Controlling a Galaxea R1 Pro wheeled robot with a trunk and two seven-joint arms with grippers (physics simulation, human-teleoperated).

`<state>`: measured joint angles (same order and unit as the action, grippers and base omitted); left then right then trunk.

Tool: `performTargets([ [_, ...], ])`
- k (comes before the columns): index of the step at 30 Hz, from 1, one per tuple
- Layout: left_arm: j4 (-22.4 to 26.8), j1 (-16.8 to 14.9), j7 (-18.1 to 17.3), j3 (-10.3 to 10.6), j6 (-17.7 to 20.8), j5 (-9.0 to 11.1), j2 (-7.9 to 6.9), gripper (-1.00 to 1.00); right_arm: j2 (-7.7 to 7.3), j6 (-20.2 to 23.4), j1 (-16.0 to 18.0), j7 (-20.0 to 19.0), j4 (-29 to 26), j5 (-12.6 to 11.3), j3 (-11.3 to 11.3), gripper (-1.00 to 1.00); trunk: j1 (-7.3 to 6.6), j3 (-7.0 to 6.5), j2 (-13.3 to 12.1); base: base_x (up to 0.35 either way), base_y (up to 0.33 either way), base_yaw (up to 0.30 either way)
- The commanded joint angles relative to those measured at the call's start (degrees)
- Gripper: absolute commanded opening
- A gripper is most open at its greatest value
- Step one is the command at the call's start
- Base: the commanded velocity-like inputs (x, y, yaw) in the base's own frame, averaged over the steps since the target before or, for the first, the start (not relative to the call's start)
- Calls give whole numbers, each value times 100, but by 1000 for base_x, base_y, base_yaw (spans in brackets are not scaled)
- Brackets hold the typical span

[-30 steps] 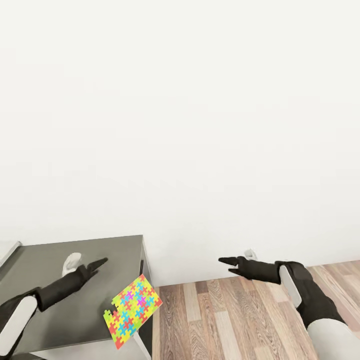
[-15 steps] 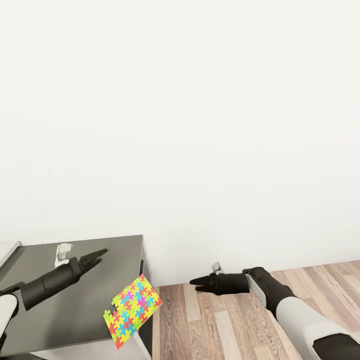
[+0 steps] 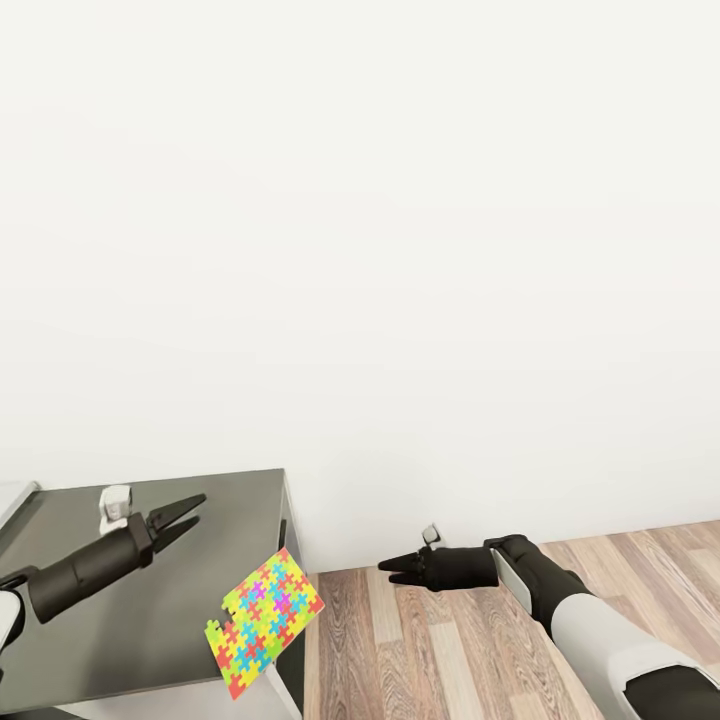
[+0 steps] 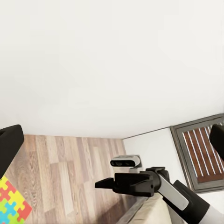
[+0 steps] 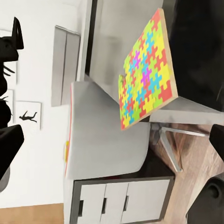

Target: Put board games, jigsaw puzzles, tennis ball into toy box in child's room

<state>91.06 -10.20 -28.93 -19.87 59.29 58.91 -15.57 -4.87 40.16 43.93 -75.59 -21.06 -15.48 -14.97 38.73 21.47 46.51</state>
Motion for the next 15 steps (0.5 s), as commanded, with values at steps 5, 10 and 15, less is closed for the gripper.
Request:
performTargets([
  [5,-45,0,6,1,7,-61,44,100,-5,55,2,-49,0,-37,-39,100,1,7,7,0,0,0],
  [10,-36,-46,424,11,15,-30,199,100,2,74,3,-58,11,-21,-51,100,1,-5,7,0,0,122],
  [15,66,-292,1182,624,1,-94,345,100,2,79,9,-43,37,-18,-49,100,1,-22,7,0,0,214],
])
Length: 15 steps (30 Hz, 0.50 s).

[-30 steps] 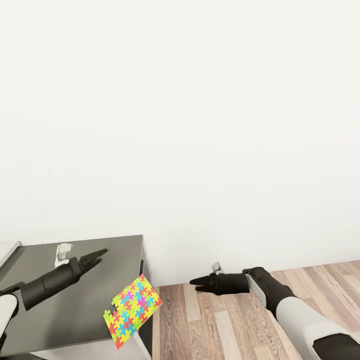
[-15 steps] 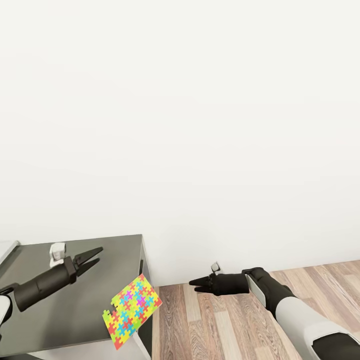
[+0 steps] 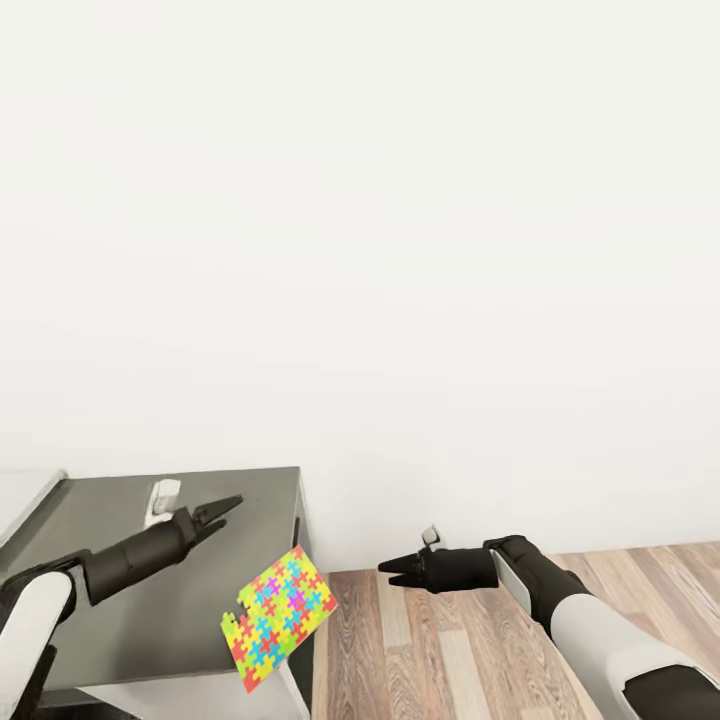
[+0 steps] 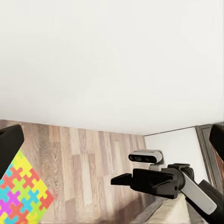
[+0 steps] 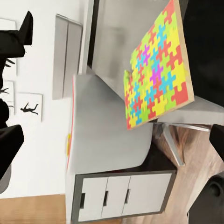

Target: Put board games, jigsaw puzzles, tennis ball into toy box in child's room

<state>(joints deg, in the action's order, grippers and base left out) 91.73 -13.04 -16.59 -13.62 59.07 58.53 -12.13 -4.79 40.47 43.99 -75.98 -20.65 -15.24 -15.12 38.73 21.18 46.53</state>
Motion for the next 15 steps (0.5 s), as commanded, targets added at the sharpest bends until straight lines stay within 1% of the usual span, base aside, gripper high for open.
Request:
performTargets([
  [1,-4,-49,9,134,24,-74,8,100,-8,48,3,-10,-4,-45,-33,100,1,5,5,0,0,134],
  [2,2,-140,142,340,27,-88,26,100,-10,48,4,-17,-3,-50,-25,100,1,3,5,0,0,86],
  [4,15,-230,293,490,36,-91,46,100,-14,48,4,-24,-2,-56,-15,100,1,2,5,0,0,62],
  [5,18,-311,462,589,45,-88,83,100,-17,48,4,-31,-5,-60,-8,100,1,1,5,0,0,35],
  [8,20,-424,795,685,66,-78,248,100,-25,48,6,-43,-8,-65,9,100,1,0,5,0,0,19],
  [9,20,-437,829,695,68,-77,269,100,-26,48,5,-44,-8,-65,11,100,1,0,5,0,0,9],
  [11,20,-467,898,714,73,-41,310,100,-28,51,9,-45,-6,-66,27,100,45,36,85,0,0,5],
  [13,20,-485,947,718,76,136,319,100,-30,100,11,-43,-3,-66,42,100,89,72,166,0,0,2],
  [15,20,-489,963,719,77,235,318,100,-27,131,12,-35,-2,-63,46,100,133,107,246,0,0,1],
])
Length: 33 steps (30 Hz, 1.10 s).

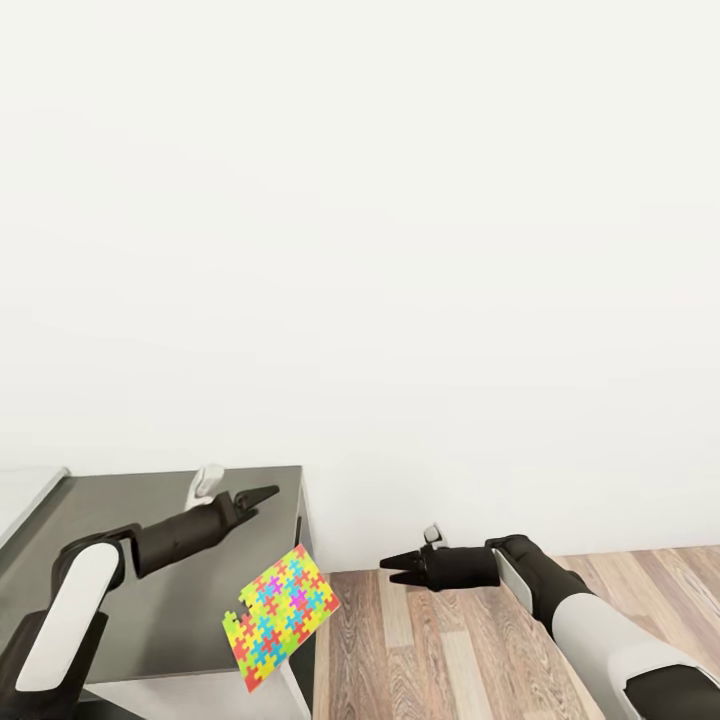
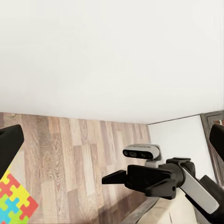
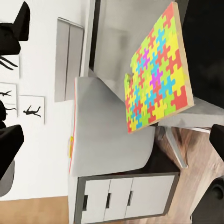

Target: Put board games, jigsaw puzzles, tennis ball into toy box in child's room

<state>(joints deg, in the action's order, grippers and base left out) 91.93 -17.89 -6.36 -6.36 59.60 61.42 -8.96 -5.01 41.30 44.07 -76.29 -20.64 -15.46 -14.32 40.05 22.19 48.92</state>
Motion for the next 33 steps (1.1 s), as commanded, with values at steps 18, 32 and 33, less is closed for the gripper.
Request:
performTargets([
  [18,15,-13,149,-28,26,456,23,100,16,92,5,404,243,-53,-23,100,397,330,729,0,0,0],
  [32,18,-13,170,-28,25,467,25,100,30,56,14,723,514,-80,-15,100,704,573,1290,0,0,33],
  [33,18,-13,170,-27,24,467,26,100,27,62,14,670,509,-80,-13,100,726,588,1330,0,0,212],
])
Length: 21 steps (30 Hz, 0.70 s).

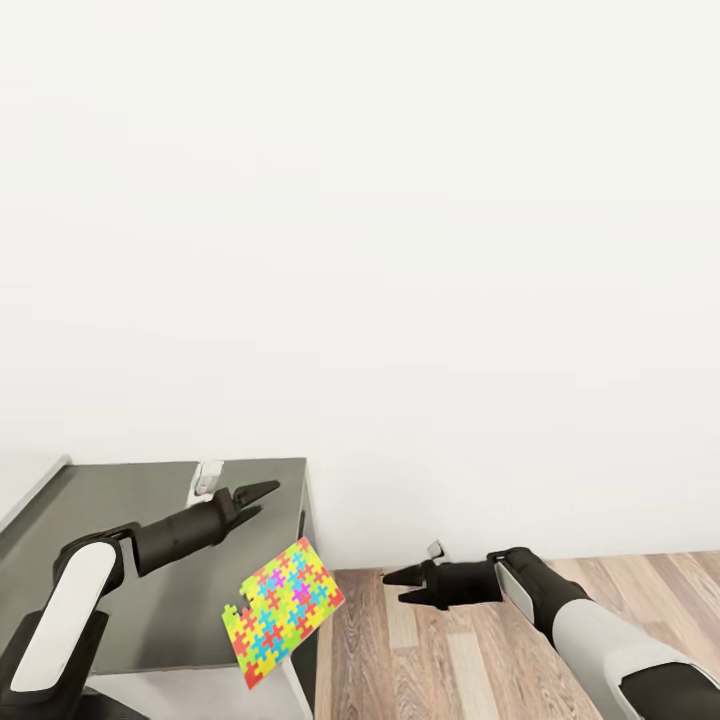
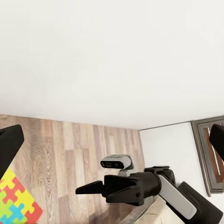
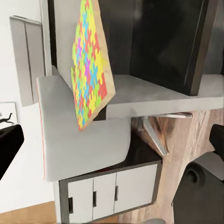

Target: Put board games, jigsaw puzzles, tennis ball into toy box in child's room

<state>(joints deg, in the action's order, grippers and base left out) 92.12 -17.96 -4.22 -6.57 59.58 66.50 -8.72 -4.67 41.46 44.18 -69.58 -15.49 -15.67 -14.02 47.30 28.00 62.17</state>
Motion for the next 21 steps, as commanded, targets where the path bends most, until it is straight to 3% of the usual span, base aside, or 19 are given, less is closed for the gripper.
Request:
performTargets([
  [1,-1,-6,-44,-4,23,-41,2,100,-10,49,3,-116,-6,-58,-42,100,23,21,45,0,0,235],
  [6,-1,-6,-44,-3,21,-43,5,100,-15,53,3,-434,-11,-58,-40,100,133,95,246,0,0,252],
  [21,-1,-6,-41,3,13,-46,11,100,-26,55,3,-512,-26,-59,-31,100,418,314,767,0,0,100],
])
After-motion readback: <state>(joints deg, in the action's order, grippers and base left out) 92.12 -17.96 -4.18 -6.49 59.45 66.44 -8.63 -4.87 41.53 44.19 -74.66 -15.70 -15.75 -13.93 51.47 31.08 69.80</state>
